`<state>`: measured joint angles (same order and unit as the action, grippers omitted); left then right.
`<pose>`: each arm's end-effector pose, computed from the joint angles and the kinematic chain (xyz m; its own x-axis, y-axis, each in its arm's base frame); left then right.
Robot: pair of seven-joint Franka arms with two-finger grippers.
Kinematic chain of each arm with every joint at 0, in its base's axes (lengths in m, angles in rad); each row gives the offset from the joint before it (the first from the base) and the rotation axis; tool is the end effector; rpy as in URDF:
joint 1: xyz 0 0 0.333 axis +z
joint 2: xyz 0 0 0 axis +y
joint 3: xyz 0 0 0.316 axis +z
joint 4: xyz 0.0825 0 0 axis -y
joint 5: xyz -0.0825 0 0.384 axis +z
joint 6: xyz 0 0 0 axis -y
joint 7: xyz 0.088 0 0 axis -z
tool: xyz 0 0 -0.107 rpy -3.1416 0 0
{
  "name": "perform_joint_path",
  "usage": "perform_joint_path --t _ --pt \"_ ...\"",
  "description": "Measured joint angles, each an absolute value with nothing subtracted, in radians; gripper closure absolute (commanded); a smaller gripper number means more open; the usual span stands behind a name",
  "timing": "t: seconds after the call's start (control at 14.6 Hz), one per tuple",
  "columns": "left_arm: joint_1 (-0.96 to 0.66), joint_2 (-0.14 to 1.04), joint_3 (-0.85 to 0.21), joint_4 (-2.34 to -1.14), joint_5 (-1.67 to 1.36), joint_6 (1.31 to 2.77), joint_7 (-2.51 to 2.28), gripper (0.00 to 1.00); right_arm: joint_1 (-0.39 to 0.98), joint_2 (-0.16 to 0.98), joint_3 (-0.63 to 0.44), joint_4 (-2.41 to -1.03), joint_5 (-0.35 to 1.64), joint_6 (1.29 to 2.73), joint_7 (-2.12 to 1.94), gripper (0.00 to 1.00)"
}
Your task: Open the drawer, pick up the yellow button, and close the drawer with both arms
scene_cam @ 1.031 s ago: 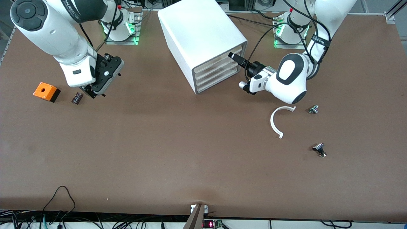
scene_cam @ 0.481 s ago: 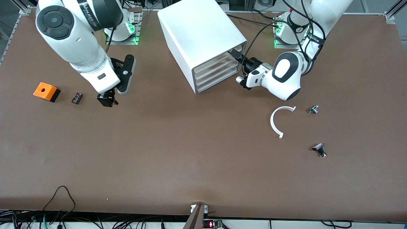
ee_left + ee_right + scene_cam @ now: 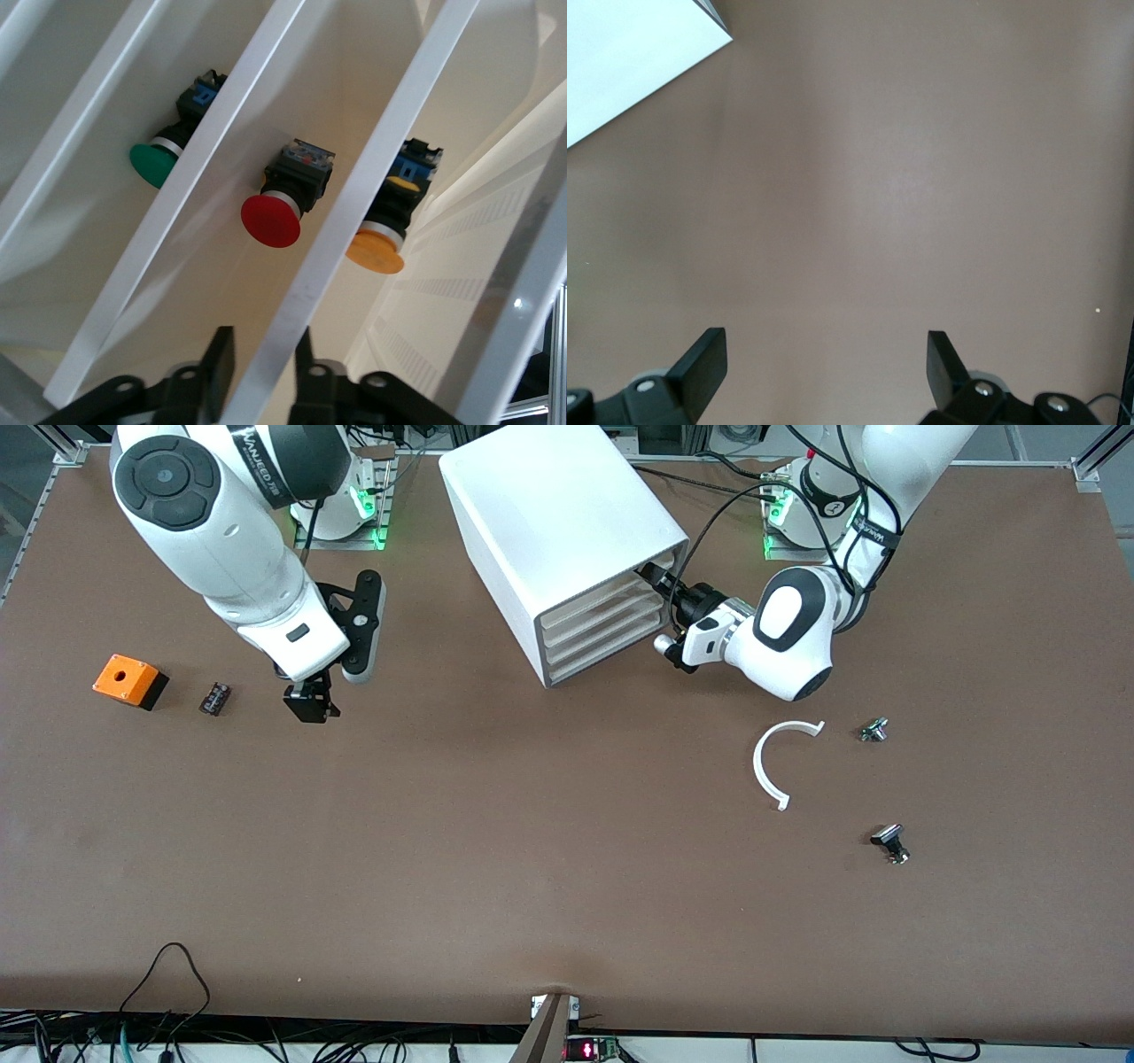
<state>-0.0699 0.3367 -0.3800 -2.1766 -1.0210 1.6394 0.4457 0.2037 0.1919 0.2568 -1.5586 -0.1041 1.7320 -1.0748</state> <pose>0.4054 -0.2918 0.2561 0.6890 -0.5687 -0.4493 0.1436 -0.5006 0.8537 0.5640 0.2551 0.5350 0.0227 0.9983 -0.0534 0.9996 -0.0220 0.0148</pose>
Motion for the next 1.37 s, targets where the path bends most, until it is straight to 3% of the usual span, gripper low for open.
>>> perform_joint_path --t 0.34,0.69,0.96,1.03,1.1,1.17,1.37 --pt "-0.059 0.335 -0.370 -2.175 -1.026 1.650 0.470 1.00 0.218 0.193 0.255 -1.554 -0.099 1.740 -1.072 0.00" --pt "-0.043 0.328 -0.240 -2.131 -1.020 1.660 0.495 1.00 0.214 0.211 0.249 -1.520 -0.093 1.844 -1.062 0.00" --pt "-0.030 0.332 -0.145 -2.022 -0.921 1.669 0.499 1.00 0.220 0.243 0.250 -1.515 -0.076 1.914 -1.045 0.00" --pt "-0.030 0.335 -0.131 -2.002 -0.908 1.673 0.499 0.91 0.234 0.249 0.253 -1.514 -0.073 1.919 -1.045 0.00" --pt "-0.030 0.338 -0.125 -1.992 -0.901 1.677 0.499 0.13 0.257 0.253 0.255 -1.513 -0.072 1.921 -1.038 0.00" --pt "-0.030 0.340 -0.124 -1.990 -0.901 1.679 0.499 0.00 0.286 0.255 0.257 -1.511 -0.072 1.922 -1.014 0.00" --pt "-0.031 0.350 -0.116 -1.989 -0.897 1.736 0.483 0.00 0.354 0.256 0.260 -1.508 -0.066 1.927 -0.937 0.00"
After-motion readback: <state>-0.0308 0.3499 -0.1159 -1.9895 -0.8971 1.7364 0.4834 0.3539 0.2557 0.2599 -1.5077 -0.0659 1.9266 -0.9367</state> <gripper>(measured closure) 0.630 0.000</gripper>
